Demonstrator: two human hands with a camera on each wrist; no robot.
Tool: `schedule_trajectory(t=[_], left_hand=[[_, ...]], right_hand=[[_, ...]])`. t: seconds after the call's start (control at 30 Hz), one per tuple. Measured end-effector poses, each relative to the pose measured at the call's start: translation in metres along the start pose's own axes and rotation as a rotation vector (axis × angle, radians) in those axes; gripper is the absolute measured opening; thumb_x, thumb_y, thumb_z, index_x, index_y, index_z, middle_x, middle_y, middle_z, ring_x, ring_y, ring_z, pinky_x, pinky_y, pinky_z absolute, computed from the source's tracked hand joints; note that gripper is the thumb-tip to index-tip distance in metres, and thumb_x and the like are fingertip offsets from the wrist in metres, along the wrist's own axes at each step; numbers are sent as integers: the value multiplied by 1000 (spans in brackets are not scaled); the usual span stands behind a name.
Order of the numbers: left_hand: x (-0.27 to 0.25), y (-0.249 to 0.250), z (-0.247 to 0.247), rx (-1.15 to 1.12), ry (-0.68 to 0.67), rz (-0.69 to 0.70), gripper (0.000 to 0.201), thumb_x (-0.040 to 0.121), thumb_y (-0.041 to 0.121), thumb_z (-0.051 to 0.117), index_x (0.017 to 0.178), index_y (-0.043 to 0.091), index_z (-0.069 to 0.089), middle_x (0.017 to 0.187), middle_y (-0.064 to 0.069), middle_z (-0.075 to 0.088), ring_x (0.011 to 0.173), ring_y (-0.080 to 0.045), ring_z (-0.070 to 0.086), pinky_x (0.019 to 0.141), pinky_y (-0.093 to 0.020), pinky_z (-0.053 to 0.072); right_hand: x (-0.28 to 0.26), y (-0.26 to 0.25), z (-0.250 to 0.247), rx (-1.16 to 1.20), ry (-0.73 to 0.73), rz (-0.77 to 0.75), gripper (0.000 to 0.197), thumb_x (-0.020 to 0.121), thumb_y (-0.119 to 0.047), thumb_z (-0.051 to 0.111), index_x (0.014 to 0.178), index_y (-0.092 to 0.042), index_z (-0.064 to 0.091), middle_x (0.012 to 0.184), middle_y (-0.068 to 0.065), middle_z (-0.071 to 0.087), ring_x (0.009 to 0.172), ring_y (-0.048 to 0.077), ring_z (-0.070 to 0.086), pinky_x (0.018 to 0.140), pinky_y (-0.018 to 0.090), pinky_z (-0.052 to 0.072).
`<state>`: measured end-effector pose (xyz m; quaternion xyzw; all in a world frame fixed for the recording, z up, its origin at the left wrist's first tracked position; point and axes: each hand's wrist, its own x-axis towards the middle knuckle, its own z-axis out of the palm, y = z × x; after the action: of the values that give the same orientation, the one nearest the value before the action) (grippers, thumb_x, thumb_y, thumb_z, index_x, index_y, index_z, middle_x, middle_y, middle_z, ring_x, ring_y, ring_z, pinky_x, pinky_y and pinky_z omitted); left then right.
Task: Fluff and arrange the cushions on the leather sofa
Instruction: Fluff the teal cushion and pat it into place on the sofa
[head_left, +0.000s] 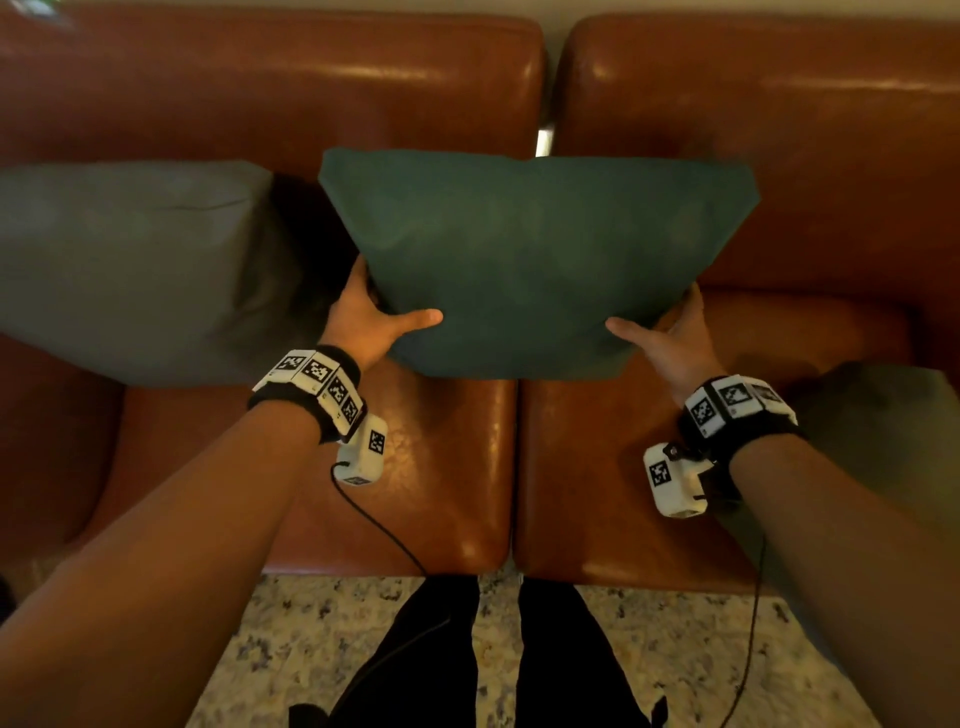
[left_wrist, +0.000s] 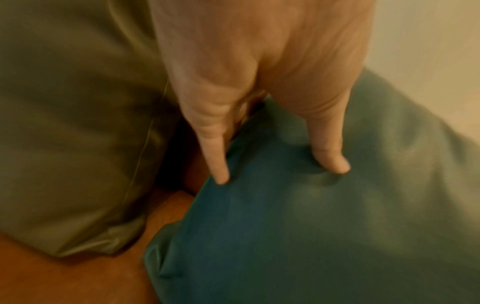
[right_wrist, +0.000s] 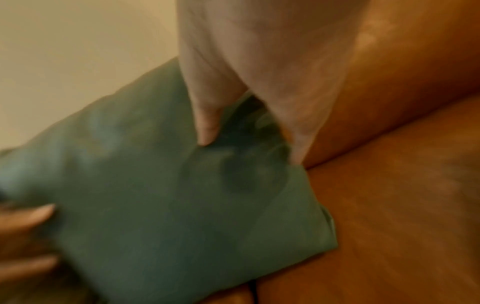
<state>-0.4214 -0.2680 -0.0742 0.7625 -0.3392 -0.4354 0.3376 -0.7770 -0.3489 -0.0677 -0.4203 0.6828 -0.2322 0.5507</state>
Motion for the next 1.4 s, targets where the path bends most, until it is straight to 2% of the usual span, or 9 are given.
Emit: schedule_trajectory(t=[0.1,0.2,0.33,0.47,0.67,0.93,1.13,1.27,1.4], left_hand=[[-12,4,-9,177,146,142,142,63,43,96,165,21,0,170,-4,21,155,-16,21,126,-34,23],[-35,21,-12,515,327,403,124,81,42,84,164,7,-1,171,-19,-6,159,-26,-5,128,-32,6],[-33,44,9,981,240,887,82,100,45,57,162,7,20,169,-23,14,157,-39,11,128,-52,12],[-8,54,37,1247,97,1058,77,105,57,38,164,11,19,170,-16,15,158,-34,12,127,-53,16],[28,46,-8,1321,119,946,95,97,78,35,164,13,17,171,-11,15,158,-31,12,128,-51,13],[17,64,-26,1240,188,740,106,94,81,32,163,3,10,170,-19,6,159,-33,4,129,-53,3],[54,127,24,1227,-136,772,110,85,94,25,165,18,16,171,-7,18,158,-23,15,129,-46,10],[68,127,0,1193,-183,713,110,76,97,38,159,24,33,164,-3,38,150,-22,36,124,-42,23],[73,112,-54,1225,-42,540,110,76,99,30,151,20,44,155,-6,49,142,-26,46,122,-47,28]], right_hand=[[-17,-2,1,-428,286,-155,140,70,-41,95,167,-23,-4,173,9,-15,160,32,-3,129,49,14],[-29,2,3,-746,390,-472,127,80,-49,84,167,-17,-2,172,21,-13,159,42,-8,129,57,1],[-19,-12,15,-1110,229,-974,87,99,-54,57,166,-15,18,173,19,6,159,43,4,128,59,0],[12,-40,43,-1273,126,-1170,73,105,-57,42,166,-21,23,173,10,13,160,38,10,127,61,8],[49,-45,22,-1325,148,-1170,74,106,-64,36,166,-22,22,173,6,17,160,33,13,129,56,12],[46,-55,-23,-1161,279,-786,74,109,-58,20,166,-11,16,174,11,11,161,29,6,129,57,2],[67,-132,41,-1136,-214,-849,71,104,-68,15,158,-29,38,163,-1,41,152,24,35,125,51,20],[89,-136,9,-1220,-210,-799,81,98,-80,18,150,-26,50,152,3,56,137,29,53,113,47,40],[95,-124,-50,-1297,-97,-607,90,97,-82,7,148,-22,52,151,8,55,139,33,50,119,55,31]])
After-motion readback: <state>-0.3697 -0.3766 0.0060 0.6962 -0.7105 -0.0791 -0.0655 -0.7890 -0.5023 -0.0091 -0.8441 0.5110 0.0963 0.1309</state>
